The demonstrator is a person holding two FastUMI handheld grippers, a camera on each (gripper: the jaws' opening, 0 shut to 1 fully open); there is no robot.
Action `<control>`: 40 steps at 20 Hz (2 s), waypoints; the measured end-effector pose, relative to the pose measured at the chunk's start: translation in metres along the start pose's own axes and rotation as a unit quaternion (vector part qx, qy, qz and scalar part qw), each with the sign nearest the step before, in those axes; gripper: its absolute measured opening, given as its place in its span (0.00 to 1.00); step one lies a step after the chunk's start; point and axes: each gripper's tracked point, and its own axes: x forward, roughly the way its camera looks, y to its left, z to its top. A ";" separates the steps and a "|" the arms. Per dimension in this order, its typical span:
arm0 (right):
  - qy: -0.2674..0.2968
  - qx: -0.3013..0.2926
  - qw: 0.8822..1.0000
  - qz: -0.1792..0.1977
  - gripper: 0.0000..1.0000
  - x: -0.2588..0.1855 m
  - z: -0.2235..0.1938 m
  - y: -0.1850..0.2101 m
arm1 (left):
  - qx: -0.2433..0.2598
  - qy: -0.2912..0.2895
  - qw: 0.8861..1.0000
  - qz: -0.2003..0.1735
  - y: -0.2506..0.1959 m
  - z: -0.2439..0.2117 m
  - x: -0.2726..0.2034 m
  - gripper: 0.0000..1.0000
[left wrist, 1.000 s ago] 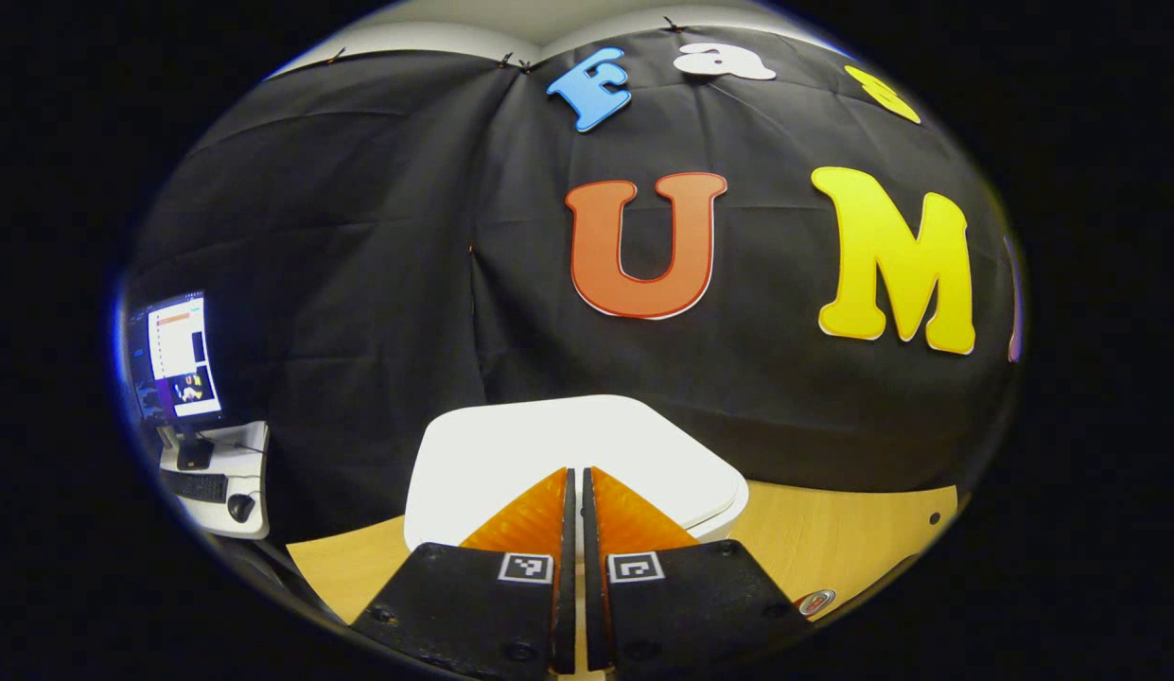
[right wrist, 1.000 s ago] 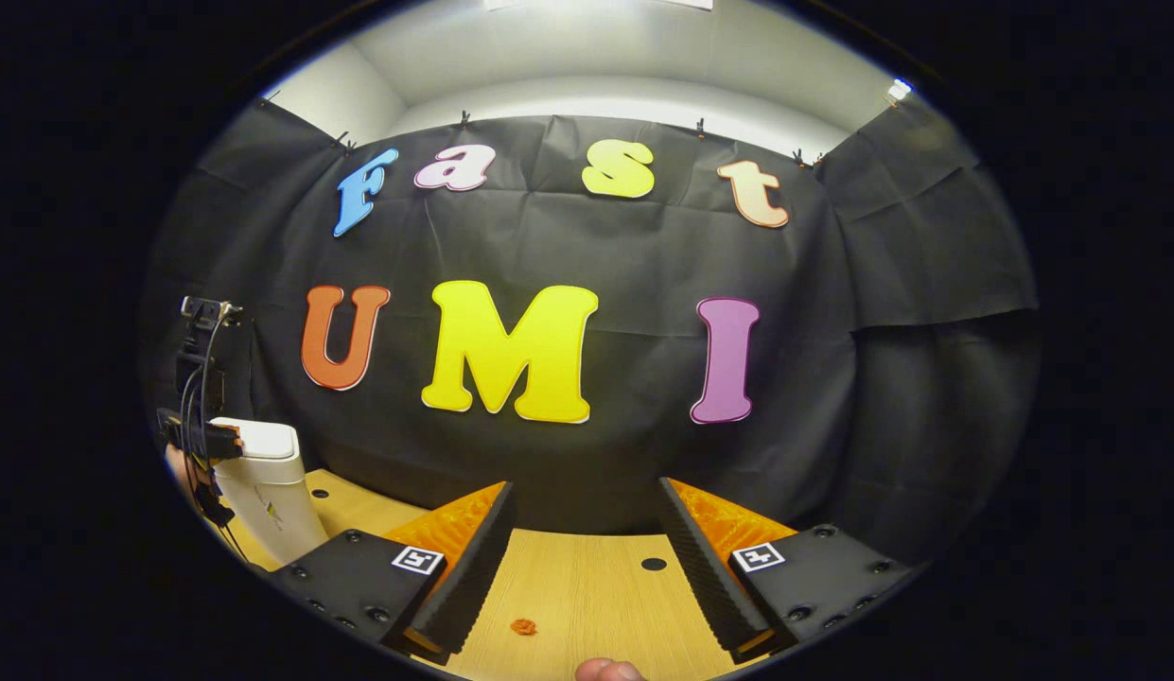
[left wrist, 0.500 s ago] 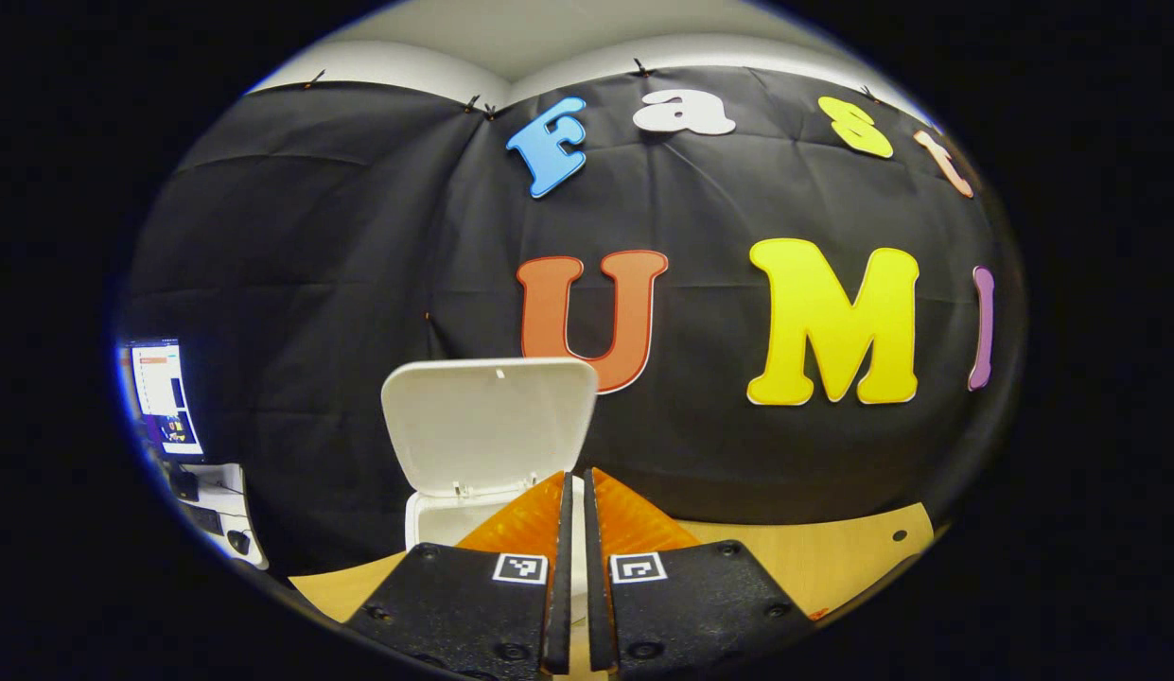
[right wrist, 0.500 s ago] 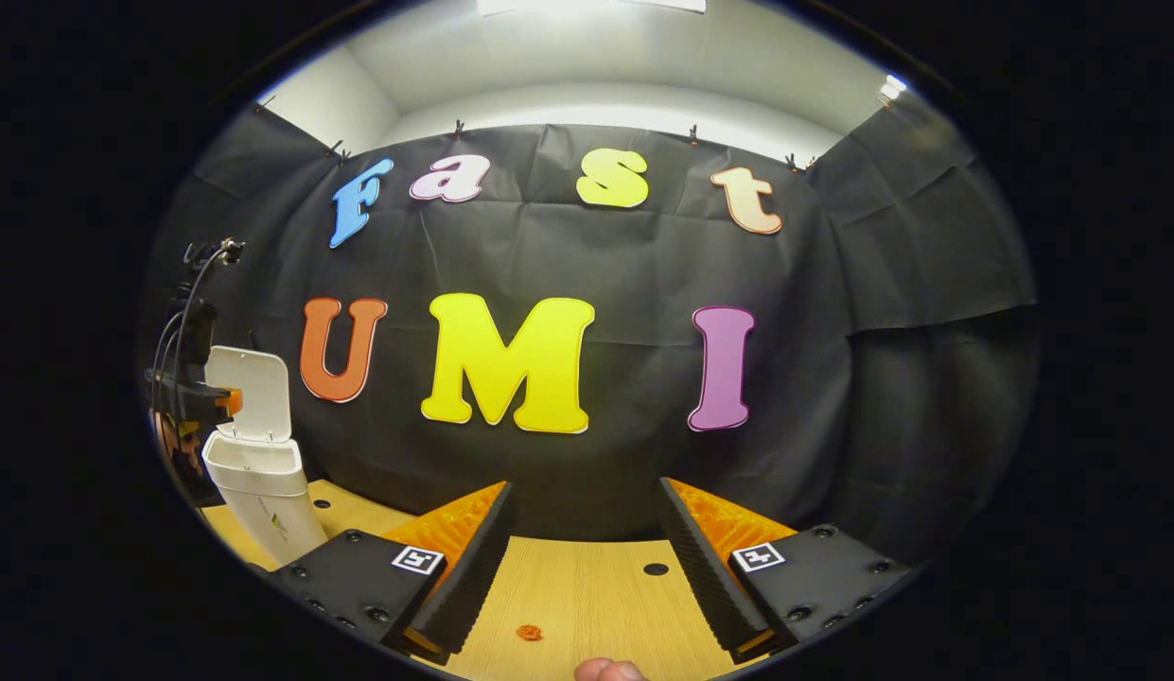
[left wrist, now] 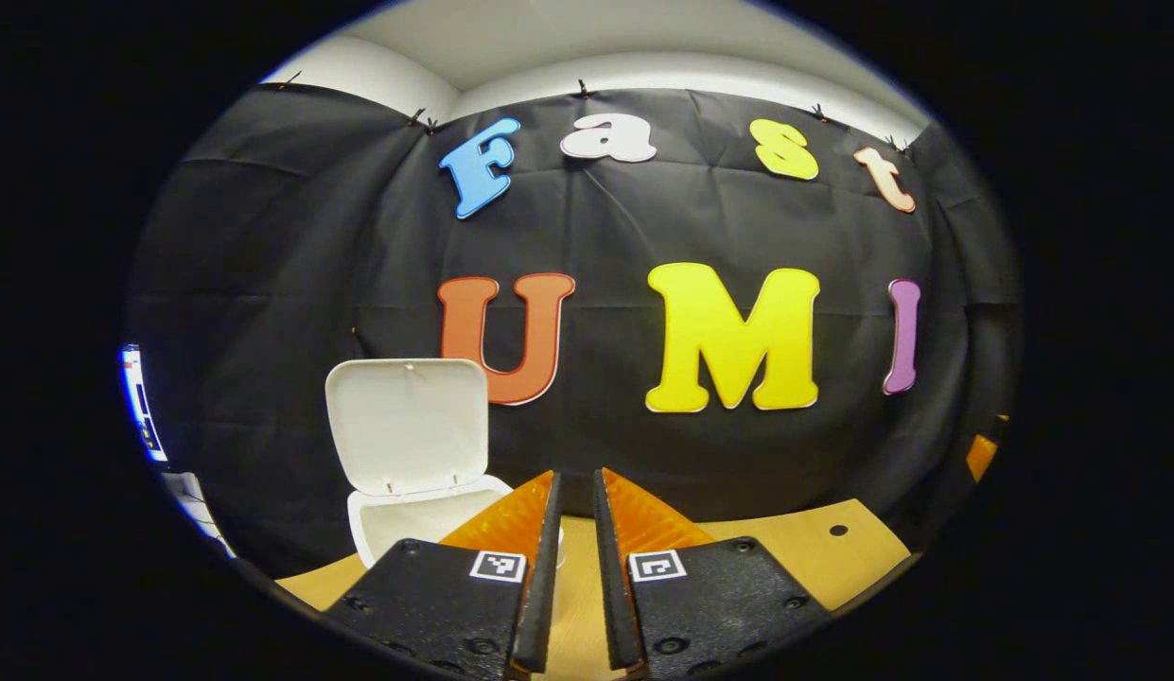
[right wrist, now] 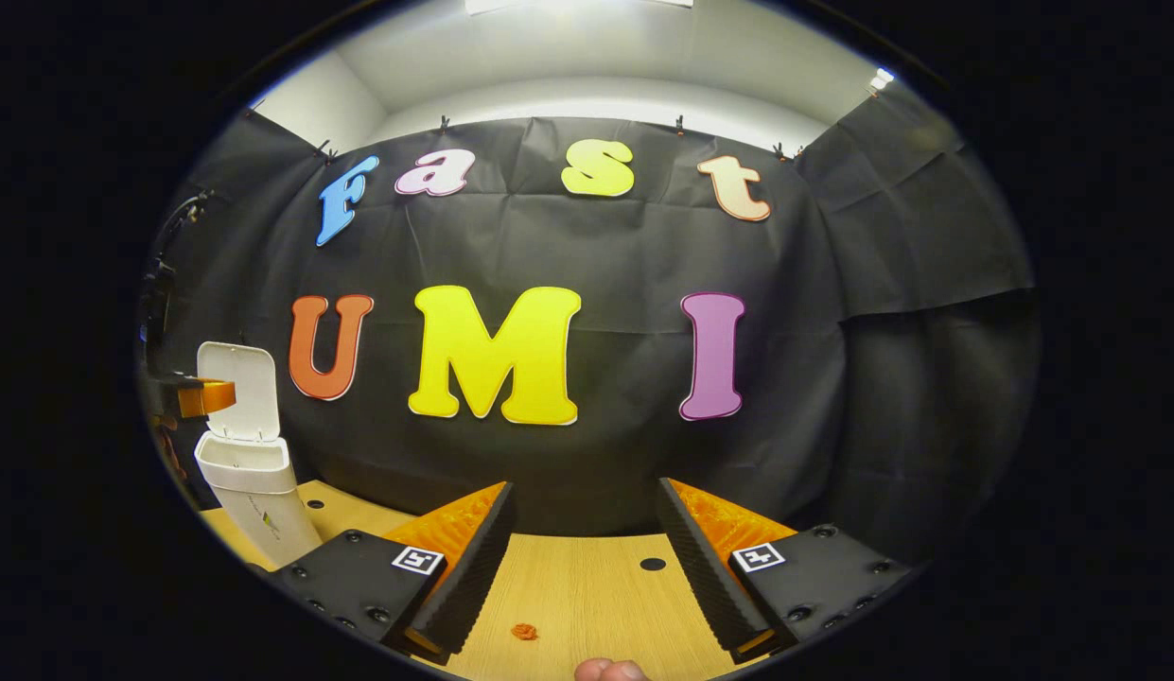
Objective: Press the lid of the desktop garbage bin to open it, pick up the crumpled paper on the desktop and throw it into the bin, then pick up the pop can on the desktop and drop it into the bin, and finally close the garbage bin lid.
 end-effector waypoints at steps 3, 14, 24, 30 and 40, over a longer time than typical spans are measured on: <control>0.006 0.020 1.000 0.014 0.94 -0.001 -0.003 0.001 | 0.002 -0.012 1.000 -0.028 -0.018 0.003 -0.011 0.55; 0.072 0.025 0.995 0.061 0.94 -0.004 -0.066 0.004 | 0.005 -0.019 0.999 -0.033 -0.039 -0.007 -0.041 0.94; 0.173 0.006 0.973 0.153 0.95 0.006 -0.159 0.045 | 0.016 0.021 0.999 -0.026 -0.041 -0.038 -0.068 0.94; 0.227 -0.022 0.958 0.176 0.95 0.019 -0.215 0.059 | 0.013 0.048 0.999 -0.007 -0.036 -0.052 -0.086 0.94; 0.323 -0.074 0.921 0.203 0.95 0.053 -0.324 0.076 | 0.005 0.094 0.995 0.041 -0.017 -0.074 -0.107 0.94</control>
